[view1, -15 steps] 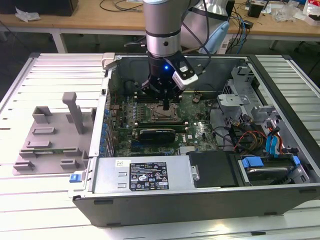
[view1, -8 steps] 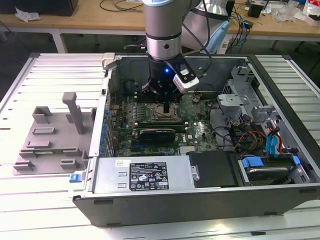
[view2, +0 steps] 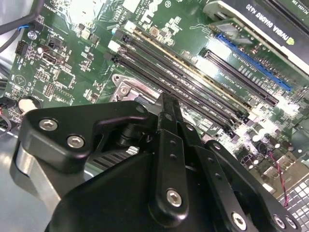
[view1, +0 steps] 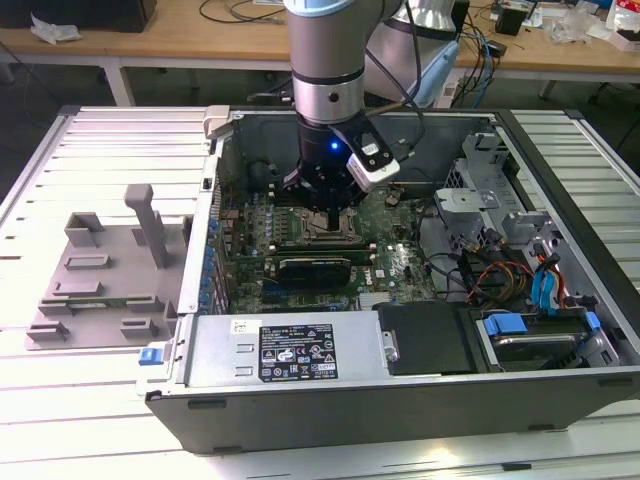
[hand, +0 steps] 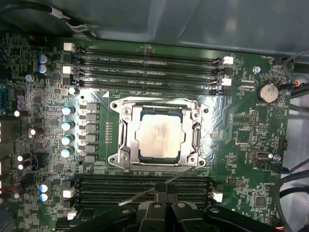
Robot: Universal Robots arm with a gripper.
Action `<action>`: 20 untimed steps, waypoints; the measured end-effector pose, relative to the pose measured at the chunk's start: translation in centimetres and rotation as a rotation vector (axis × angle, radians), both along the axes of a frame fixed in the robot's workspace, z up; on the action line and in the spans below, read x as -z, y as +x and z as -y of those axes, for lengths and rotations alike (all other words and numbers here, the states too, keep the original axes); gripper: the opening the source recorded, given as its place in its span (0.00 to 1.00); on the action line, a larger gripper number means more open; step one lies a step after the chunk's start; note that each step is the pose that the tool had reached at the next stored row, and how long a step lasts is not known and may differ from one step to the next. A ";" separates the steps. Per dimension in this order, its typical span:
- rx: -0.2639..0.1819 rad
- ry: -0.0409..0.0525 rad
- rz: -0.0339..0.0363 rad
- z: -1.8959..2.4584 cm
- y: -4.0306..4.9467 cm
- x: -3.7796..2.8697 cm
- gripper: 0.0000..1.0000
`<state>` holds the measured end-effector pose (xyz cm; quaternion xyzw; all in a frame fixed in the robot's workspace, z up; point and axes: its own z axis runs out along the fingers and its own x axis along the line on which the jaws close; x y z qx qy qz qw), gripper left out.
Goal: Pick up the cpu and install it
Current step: 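Install the second cpu locking lever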
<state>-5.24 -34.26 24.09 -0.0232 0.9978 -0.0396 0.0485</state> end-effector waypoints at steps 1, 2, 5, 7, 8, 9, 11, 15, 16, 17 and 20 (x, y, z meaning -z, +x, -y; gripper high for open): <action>0.000 0.0000 -0.0001 0.13 0.00 0.00 0.11; 0.000 0.0000 0.0000 0.30 0.00 0.00 0.11; 0.000 0.0001 0.0000 0.51 0.00 0.00 0.11; 0.000 0.0000 -0.0001 0.52 0.00 0.00 0.11; 0.000 0.0000 -0.0001 0.53 0.00 0.00 0.11; 0.000 0.0002 -0.0187 0.53 0.05 0.02 0.11; 0.000 0.0013 -0.0573 0.53 0.14 0.04 0.11; -0.015 0.0013 -0.0732 0.53 0.15 0.09 0.11; -0.030 0.0009 -0.0731 0.52 0.15 0.13 0.11; -0.040 0.0005 -0.0732 0.52 0.11 0.18 0.11; -0.057 -0.0001 -0.0731 0.51 -0.25 0.41 0.11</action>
